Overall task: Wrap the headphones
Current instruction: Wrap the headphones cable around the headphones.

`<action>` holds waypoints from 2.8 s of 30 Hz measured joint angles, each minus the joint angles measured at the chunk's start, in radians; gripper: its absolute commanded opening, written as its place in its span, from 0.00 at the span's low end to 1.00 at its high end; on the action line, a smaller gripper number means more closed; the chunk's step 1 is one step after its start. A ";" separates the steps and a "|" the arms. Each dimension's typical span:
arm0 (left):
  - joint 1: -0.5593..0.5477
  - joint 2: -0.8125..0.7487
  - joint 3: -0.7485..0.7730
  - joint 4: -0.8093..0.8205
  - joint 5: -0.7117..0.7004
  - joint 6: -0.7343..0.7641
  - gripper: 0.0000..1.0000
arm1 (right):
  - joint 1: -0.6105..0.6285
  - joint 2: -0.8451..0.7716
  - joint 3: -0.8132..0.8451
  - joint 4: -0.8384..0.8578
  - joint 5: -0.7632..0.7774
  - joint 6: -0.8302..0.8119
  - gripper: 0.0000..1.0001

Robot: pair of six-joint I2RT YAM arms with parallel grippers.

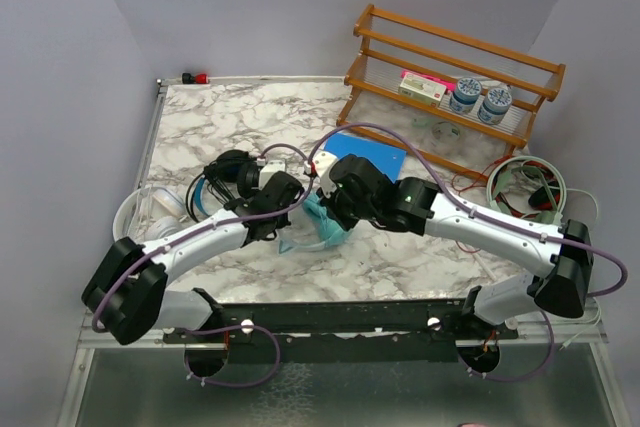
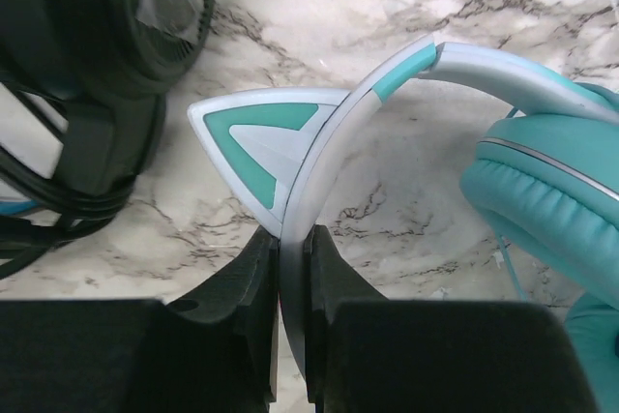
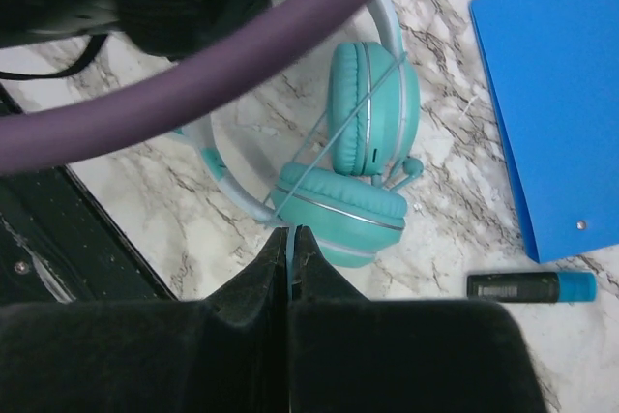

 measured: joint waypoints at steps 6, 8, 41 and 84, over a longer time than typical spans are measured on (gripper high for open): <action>-0.044 -0.098 0.035 -0.062 -0.113 0.090 0.00 | 0.000 0.012 0.037 -0.095 0.071 -0.014 0.01; -0.065 -0.107 0.053 -0.079 -0.142 0.139 0.00 | 0.000 0.010 0.040 -0.116 0.100 -0.027 0.01; -0.112 -0.171 0.340 -0.376 0.257 0.521 0.00 | -0.016 -0.092 -0.175 0.328 0.213 -0.153 0.26; -0.085 -0.040 0.953 -0.606 0.500 0.318 0.00 | -0.194 -0.327 -0.855 1.252 -0.070 0.026 0.42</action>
